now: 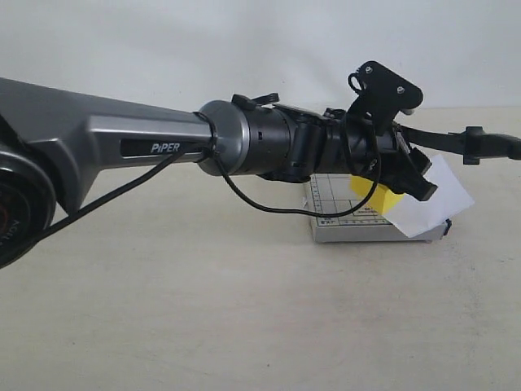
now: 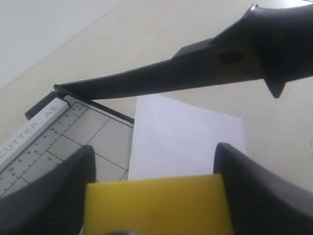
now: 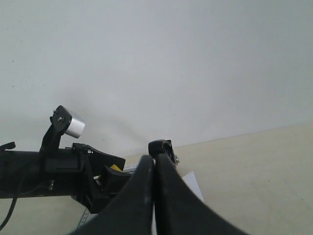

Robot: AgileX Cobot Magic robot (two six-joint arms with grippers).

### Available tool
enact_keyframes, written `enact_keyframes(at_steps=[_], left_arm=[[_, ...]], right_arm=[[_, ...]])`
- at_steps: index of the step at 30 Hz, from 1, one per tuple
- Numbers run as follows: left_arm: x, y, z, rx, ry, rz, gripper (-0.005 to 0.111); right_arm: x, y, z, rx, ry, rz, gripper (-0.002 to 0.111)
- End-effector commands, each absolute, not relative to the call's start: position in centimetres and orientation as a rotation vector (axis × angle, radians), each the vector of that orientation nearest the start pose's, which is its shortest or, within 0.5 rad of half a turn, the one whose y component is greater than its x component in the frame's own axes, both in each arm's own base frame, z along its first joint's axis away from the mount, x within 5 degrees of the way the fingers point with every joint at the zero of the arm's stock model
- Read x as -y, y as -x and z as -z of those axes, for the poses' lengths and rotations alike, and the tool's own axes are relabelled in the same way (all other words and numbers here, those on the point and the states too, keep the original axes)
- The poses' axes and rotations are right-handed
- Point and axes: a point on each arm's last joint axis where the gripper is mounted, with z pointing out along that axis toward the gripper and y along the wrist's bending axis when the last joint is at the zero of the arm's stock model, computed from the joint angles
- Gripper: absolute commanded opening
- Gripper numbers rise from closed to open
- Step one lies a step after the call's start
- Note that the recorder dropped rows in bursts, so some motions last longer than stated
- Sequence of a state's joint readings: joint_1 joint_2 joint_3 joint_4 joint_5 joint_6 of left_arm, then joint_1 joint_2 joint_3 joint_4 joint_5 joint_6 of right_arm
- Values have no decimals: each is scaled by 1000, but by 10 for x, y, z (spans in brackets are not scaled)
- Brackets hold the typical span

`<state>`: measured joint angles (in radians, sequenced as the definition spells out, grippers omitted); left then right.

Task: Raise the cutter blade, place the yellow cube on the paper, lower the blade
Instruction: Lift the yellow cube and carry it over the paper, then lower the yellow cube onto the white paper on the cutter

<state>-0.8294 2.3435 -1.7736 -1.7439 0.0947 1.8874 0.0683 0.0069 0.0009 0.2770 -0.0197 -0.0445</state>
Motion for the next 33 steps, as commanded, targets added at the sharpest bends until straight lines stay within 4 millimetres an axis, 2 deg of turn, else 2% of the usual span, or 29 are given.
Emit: enact_keyframes(at_steps=[1, 8, 22, 25, 29, 31, 33], left_arm=[[407, -355, -154, -1815, -1028, 537, 4], [414, -361, -160, -1780, -1012, 546, 4], [415, -362, -157, -1783, -1013, 545, 6], [415, -362, -157, -1783, -1012, 543, 18], [413, -364, -156, -1793, -997, 515, 47], [413, -364, -156, -1793, -998, 516, 56], [414, -364, -157, -1791, -997, 517, 58]], right_arm=[[-3, -56, -216, -1457, -124, -240, 0], [-3, -56, -216, -1457, -124, -240, 0], [-3, -56, -216, -1457, -124, -240, 0], [-3, -56, -216, -1457, -124, -240, 0], [-3, -56, -216, -1457, -124, -240, 0], [-3, -56, -216, -1457, -124, -240, 0], [-3, -56, -216, -1457, -124, -240, 0]])
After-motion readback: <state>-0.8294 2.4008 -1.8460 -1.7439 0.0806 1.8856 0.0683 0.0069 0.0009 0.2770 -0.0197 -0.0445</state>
